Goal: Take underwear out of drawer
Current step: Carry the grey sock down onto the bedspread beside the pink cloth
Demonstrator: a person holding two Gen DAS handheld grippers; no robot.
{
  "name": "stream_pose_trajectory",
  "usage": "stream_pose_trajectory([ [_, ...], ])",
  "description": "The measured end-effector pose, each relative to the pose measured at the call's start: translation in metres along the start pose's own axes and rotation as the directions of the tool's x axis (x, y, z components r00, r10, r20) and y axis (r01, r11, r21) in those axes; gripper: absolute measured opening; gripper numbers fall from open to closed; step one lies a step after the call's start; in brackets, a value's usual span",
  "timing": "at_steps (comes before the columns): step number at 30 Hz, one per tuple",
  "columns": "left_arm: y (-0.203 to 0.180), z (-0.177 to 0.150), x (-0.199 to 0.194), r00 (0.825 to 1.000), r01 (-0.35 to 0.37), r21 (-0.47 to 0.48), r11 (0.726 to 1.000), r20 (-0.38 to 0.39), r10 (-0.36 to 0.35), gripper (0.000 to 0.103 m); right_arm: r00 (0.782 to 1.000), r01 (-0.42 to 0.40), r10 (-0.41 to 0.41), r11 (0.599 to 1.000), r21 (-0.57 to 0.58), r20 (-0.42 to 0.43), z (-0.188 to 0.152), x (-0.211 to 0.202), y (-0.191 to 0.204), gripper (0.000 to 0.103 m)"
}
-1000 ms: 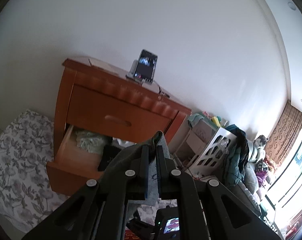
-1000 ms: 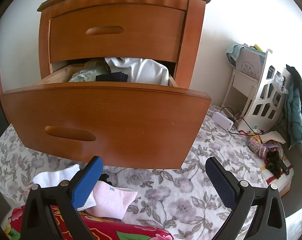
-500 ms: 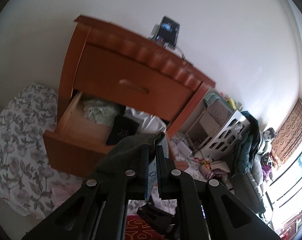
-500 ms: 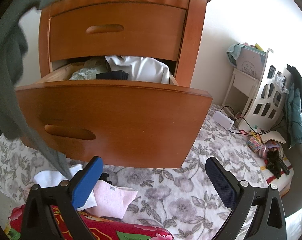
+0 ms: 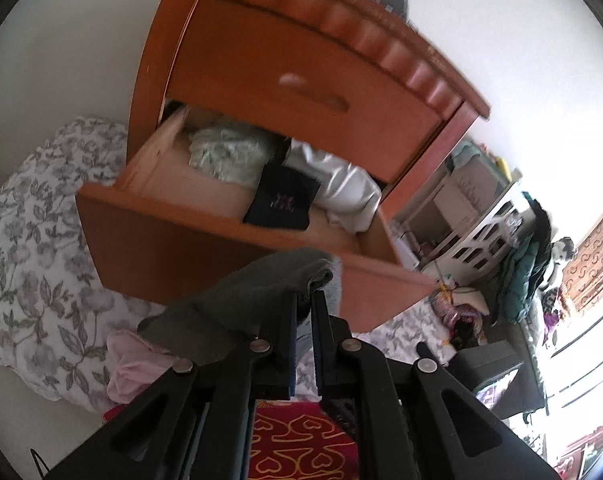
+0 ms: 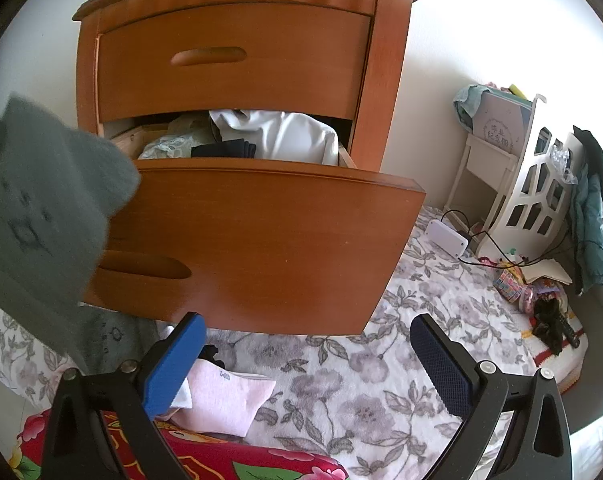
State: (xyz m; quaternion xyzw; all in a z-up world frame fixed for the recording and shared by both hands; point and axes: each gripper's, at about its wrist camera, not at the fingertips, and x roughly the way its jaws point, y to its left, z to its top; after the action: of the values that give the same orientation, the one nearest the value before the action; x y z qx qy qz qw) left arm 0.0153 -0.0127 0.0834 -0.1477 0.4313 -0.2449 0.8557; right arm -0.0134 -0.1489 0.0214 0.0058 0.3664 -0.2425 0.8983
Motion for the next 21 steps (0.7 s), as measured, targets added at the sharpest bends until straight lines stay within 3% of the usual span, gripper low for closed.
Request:
stream_pose_trajectory([
  [14,0.031,-0.022,0.050,0.990,-0.079,-0.045,0.996,-0.124,0.073,0.006,1.000,0.000,0.000,1.000,0.000,0.000,0.000,0.000,0.000,0.103],
  [21,0.041,-0.040,0.080,0.970,-0.104,-0.050,0.993,-0.227,0.090,0.007,1.000,-0.001,0.001,1.000,0.001,0.000,0.000,0.001,0.000,0.103],
])
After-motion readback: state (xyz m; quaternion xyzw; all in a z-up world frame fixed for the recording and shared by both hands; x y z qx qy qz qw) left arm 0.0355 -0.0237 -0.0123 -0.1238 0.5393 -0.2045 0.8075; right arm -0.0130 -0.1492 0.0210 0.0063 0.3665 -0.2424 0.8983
